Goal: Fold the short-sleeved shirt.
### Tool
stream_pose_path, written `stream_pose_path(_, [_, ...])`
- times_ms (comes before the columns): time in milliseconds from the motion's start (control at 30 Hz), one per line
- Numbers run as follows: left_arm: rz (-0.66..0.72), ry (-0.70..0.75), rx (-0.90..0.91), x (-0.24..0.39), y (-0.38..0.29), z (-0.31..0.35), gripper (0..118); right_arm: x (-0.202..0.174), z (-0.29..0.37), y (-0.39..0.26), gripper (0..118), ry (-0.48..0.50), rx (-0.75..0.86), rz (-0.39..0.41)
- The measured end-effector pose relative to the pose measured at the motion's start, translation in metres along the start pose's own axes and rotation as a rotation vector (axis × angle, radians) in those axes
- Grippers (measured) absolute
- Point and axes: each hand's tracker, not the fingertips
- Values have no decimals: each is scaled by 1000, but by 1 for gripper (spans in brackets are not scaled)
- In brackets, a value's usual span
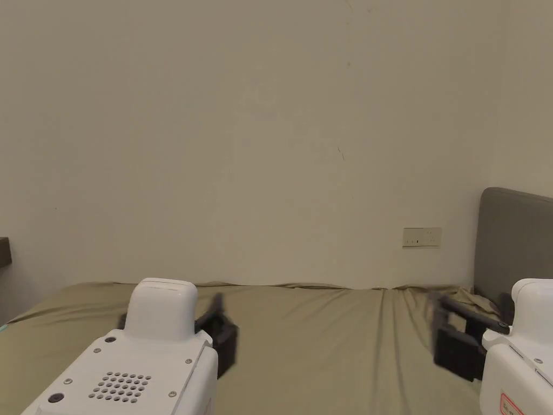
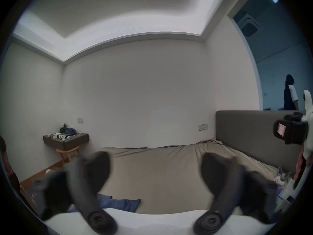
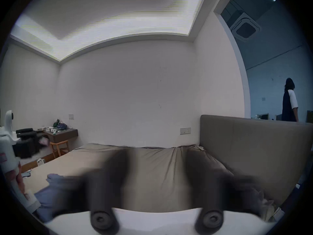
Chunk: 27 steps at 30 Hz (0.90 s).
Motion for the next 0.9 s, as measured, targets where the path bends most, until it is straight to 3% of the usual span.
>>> stream_pose_path(33, [25, 4, -13, 0, -2, -3, 0, -2, -3, -1, 2, -30, -5, 20])
stream_pose_path(133, [85, -81, -44, 4, -5, -6, 0, 5, -8, -10, 2, -6, -26, -11])
stream_pose_path(333, [75, -58, -65, 10, -9, -14, 0, 10, -10, -16, 2, -60, -35, 58])
stream_pose_path(433, [113, -6, -75, -16, -9, -12, 0, -2, -22, -13, 2, -30, -41, 51])
stream_pose_path(567, [98, 183, -90, -82, -11, 13, 0, -68, -48, -14, 2, 175, -48, 43])
stream_pose_path(767, [29, 548, -169, -176, -27, 83, 0, -219, -55, -21, 2, 668, -74, -47])
stream_pose_path(833, [27, 634, -207, -201, -37, 96, 0, -253, -45, -23, 2, 752, -82, -56])
stream_pose_path(900, [47, 602, -229, -215, -45, 94, 0, -268, -38, -26, 2, 760, -49, -23])
